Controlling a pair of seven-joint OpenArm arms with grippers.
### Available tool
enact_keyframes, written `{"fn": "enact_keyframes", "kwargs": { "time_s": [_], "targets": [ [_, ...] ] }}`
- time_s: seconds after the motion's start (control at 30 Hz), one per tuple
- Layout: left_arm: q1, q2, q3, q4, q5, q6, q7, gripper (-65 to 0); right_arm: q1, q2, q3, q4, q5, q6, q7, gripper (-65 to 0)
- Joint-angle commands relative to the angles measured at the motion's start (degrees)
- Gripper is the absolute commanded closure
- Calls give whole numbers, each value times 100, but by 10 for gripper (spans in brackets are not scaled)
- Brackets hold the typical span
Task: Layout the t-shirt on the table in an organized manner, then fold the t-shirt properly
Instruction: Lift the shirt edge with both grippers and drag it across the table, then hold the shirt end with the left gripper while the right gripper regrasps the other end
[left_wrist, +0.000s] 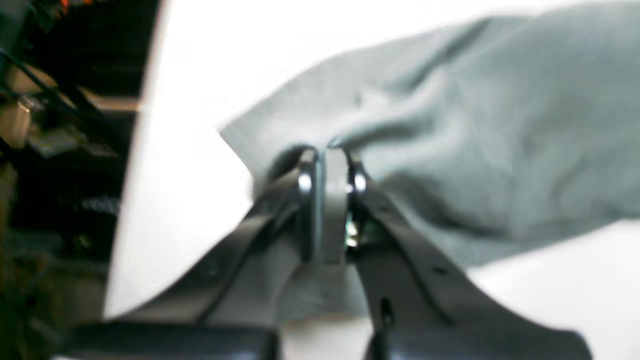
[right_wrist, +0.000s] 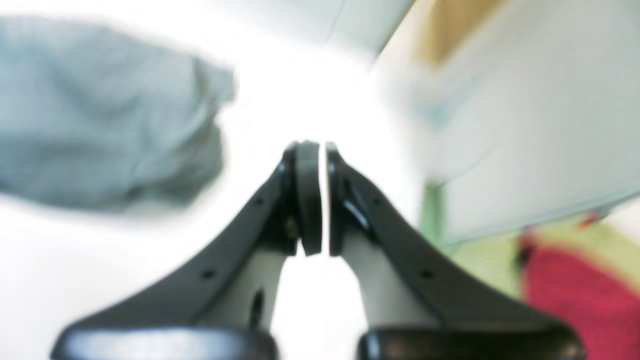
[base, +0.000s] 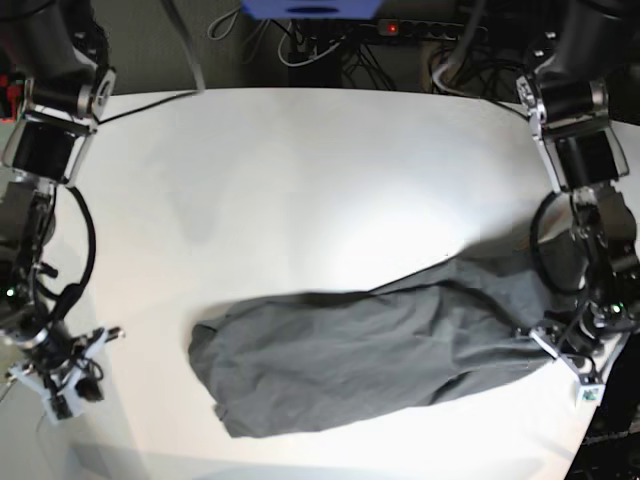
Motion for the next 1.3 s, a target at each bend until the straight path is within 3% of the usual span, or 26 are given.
{"fn": "enact_keyframes", "kwargs": {
  "time_s": [0.0, 0.3, 0.43, 0.53, 0.73, 0.87, 1.17, 1.27],
  "targets": [
    [-63, -65, -14, 72, 36, 14, -100, -4, -9, -31, 9, 101, 75, -16, 80, 0],
    [473, -197, -22, -77, 53, 67, -470, -4, -994, -831, -26, 119, 40, -16, 36, 0],
    [508, -197, -365, -262, -8, 23, -417, -4, -1064, -919, -184, 110, 40, -16, 36, 0],
    [464, -180, -866, -112, -70, 5, -13, -4, -1187, -910, -413, 110, 40, -16, 36, 0],
    [183, -373, -1271, 424, -1142, 58, 585, -4, -1293, -945, -949, -5, 31, -16, 53, 0],
    [-116, -408, -1315, 442, -1213, 67, 603, -4, -1020, -1007, -1310, -541, 31, -16, 71, -6],
    [-134, -426, -1895, 283, -1222, 49, 603, -4, 246, -1007, -1319, -2299, 31, -16, 115, -209],
    [-134, -549, -1921, 90, -1222, 32, 594, -4, 474, -989, -1319, -2528, 31, -16, 422, -279]
  ]
}}
